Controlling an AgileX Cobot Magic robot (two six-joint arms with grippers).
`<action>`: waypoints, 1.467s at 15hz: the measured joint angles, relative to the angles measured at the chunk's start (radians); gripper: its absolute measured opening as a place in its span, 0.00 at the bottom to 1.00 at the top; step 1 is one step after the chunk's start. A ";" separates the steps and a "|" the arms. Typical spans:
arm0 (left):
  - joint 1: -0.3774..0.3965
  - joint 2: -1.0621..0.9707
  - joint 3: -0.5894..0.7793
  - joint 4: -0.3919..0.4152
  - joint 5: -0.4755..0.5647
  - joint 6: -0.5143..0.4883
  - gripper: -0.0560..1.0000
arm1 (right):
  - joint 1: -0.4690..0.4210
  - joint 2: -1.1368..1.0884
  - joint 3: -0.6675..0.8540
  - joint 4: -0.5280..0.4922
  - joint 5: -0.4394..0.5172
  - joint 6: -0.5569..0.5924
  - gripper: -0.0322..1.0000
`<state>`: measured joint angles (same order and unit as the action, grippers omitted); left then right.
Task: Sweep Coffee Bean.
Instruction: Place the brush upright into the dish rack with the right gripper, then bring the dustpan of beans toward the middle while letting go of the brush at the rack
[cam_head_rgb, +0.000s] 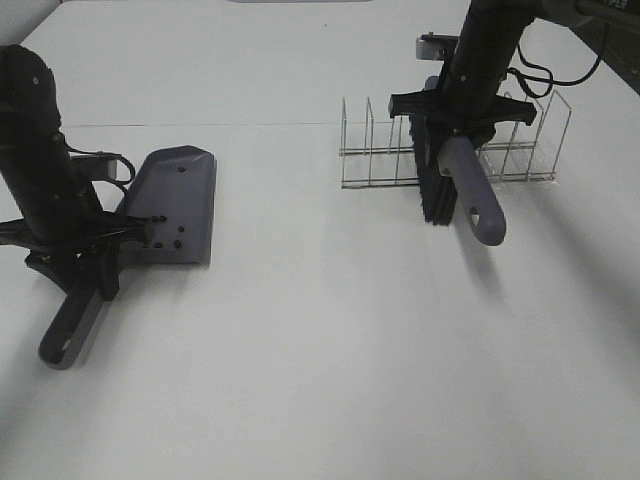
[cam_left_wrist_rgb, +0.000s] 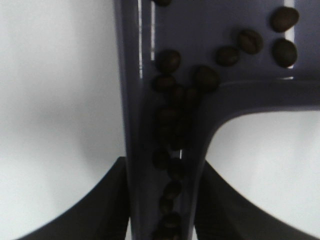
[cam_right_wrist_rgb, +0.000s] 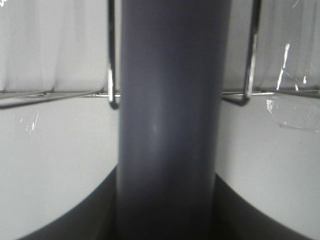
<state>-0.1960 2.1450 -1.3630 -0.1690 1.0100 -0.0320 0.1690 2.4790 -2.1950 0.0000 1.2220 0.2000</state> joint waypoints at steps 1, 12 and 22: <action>0.000 0.000 0.000 0.000 0.000 0.000 0.36 | -0.002 0.000 0.000 0.000 0.000 0.000 0.36; 0.000 0.000 0.000 0.001 0.016 -0.019 0.36 | -0.001 -0.035 -0.115 0.049 0.000 -0.036 0.82; 0.000 0.052 -0.018 0.000 0.042 -0.047 0.36 | -0.001 -0.328 -0.117 0.053 0.001 -0.134 0.82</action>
<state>-0.1960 2.1970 -1.3810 -0.1690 1.0520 -0.0790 0.1680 2.1510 -2.3120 0.0530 1.2230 0.0660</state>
